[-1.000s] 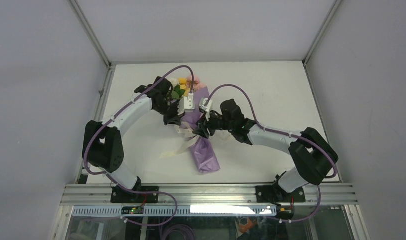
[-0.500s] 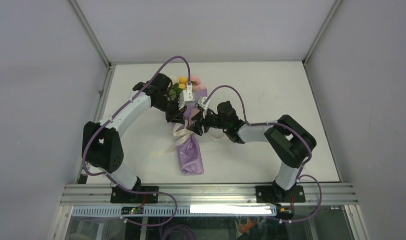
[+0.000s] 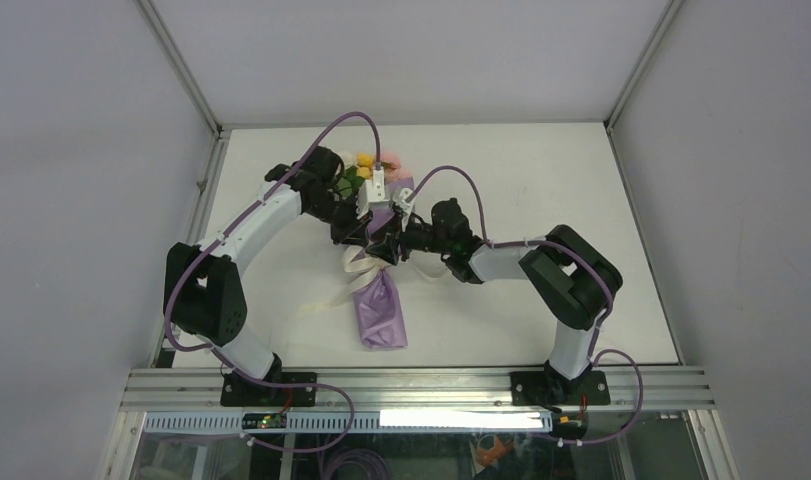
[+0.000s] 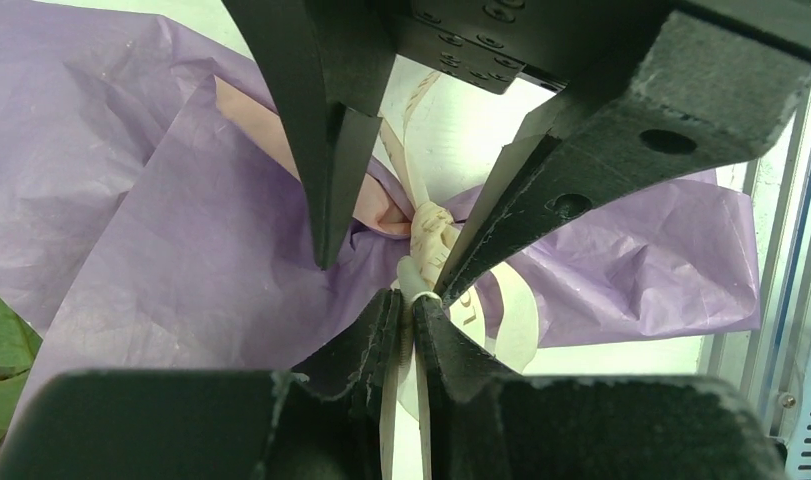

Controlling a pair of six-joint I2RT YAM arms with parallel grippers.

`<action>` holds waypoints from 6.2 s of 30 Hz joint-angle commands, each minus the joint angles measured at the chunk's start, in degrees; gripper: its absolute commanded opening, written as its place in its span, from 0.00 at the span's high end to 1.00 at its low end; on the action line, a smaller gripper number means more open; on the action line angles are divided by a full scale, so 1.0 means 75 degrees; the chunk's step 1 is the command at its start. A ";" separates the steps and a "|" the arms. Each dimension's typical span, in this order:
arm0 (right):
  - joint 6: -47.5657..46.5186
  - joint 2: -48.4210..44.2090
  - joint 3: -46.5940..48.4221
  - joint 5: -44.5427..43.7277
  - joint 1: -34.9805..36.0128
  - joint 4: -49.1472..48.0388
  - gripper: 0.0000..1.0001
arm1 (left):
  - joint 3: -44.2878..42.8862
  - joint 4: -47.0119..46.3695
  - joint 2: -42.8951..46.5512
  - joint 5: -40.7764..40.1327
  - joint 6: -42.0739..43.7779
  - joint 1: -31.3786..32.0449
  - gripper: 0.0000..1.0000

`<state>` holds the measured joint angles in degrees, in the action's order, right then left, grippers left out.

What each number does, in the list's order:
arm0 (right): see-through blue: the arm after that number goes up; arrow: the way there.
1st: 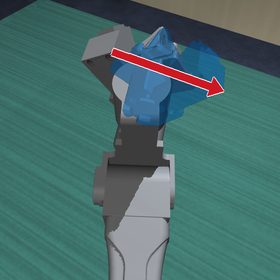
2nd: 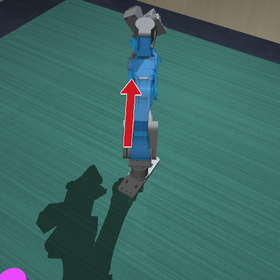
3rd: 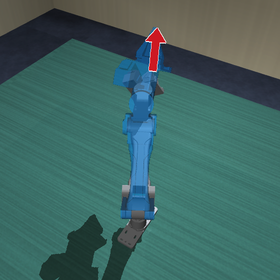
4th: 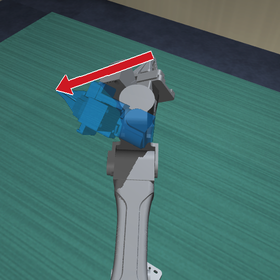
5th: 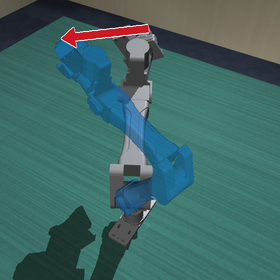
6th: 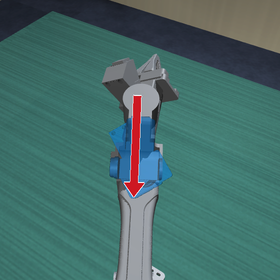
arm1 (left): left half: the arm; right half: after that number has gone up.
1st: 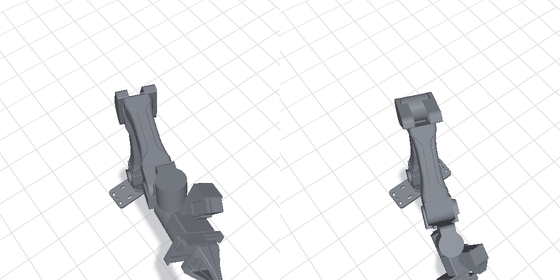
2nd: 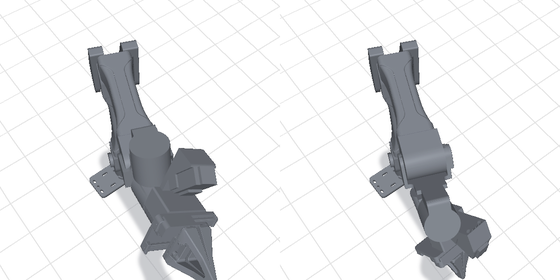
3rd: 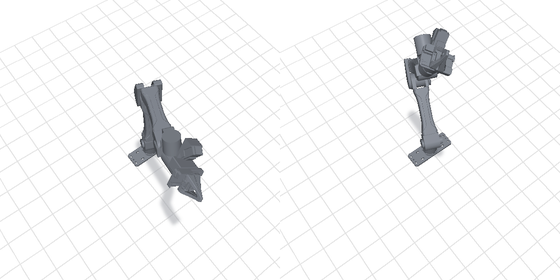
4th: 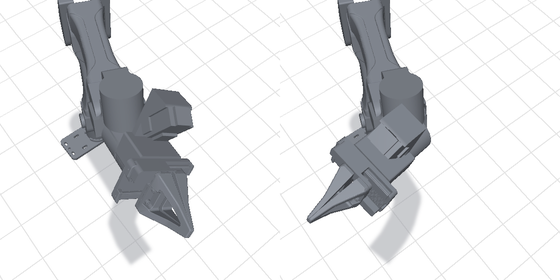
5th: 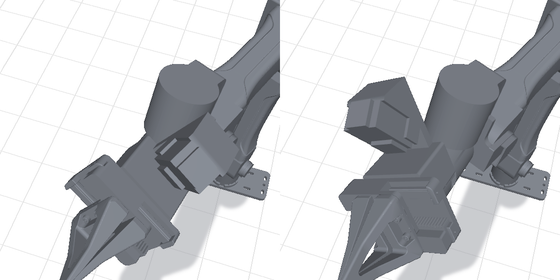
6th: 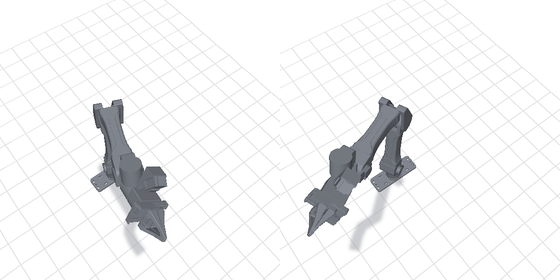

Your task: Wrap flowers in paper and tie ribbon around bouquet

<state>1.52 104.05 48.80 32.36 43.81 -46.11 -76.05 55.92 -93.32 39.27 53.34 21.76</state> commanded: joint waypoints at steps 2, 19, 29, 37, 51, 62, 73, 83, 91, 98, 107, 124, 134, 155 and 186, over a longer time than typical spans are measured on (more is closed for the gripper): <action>0.0178 0.0048 0.0362 0.0386 0.0053 -0.0722 0.52 | -0.0232 -0.0191 0.0059 0.0184 0.0120 0.0053 0.88; 0.0499 0.0041 0.0504 0.0228 0.0088 -0.0450 0.43 | -0.0198 -0.0245 0.0056 -0.0088 0.0110 0.0052 0.88; 0.0366 -0.0039 0.0519 0.0099 0.0100 -0.0004 0.82 | -0.0188 -0.0245 0.0064 -0.0108 0.0065 0.0052 0.88; 0.0737 0.0081 0.0548 -0.0488 -0.0053 0.0321 1.00 | -0.0274 -0.0153 0.0401 0.0271 0.0195 -0.0133 0.36; 0.2087 0.0487 0.0295 -0.1174 -0.0491 -0.0222 1.00 | 0.1588 0.1089 0.2242 -0.0233 0.4128 -0.0241 0.72; 0.2148 0.0603 0.0322 -0.1242 -0.0562 -0.0307 1.00 | 0.1728 0.0381 0.0442 -0.0250 0.6024 -0.0055 0.49; 0.2068 0.0608 0.0279 -0.1184 -0.0644 -0.0278 1.00 | 0.1586 -0.0156 0.0343 -0.0382 0.5927 0.0046 0.43; 0.2006 0.0553 0.0290 -0.1104 -0.0673 -0.0199 1.00 | 0.1485 -0.0896 0.0230 -0.0449 0.5308 0.0049 0.34; 0.1997 0.0559 0.0283 -0.1069 -0.0674 -0.0185 1.00 | 0.1449 -0.1285 0.0053 -0.0466 0.5041 0.0163 0.34; 0.1977 0.0536 0.0256 -0.1086 -0.0685 -0.0154 1.00 | 0.1500 -0.1491 0.0021 -0.0314 0.4638 0.0470 0.46; 0.1999 0.0544 0.0192 -0.1028 -0.0684 -0.0254 1.00 | 0.1577 -0.2506 -0.0015 -0.0826 0.3744 0.0556 0.53; 0.2053 0.0502 0.0143 -0.0975 -0.0731 -0.0297 1.00 | 0.1821 -0.2851 0.0103 -0.1274 0.3318 0.0650 1.00; 0.1793 0.0478 0.0170 -0.1006 -0.0838 -0.0018 1.00 | 0.2662 -0.1273 0.1459 -0.1979 0.3635 0.0405 1.00; 0.1245 -0.1169 0.1300 0.1000 -0.2029 0.3670 0.05 | 0.3029 0.0354 0.1042 -0.3526 0.4393 -0.0825 1.00; 0.7799 -0.1182 0.0433 -0.2652 -0.2250 0.6433 0.12 | 0.3902 0.0420 0.1716 -0.4010 0.4805 -0.0932 1.00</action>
<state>54.63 92.92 53.49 11.05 26.59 9.34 -46.19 58.81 -81.78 8.93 87.88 15.27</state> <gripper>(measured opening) 0.884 0.008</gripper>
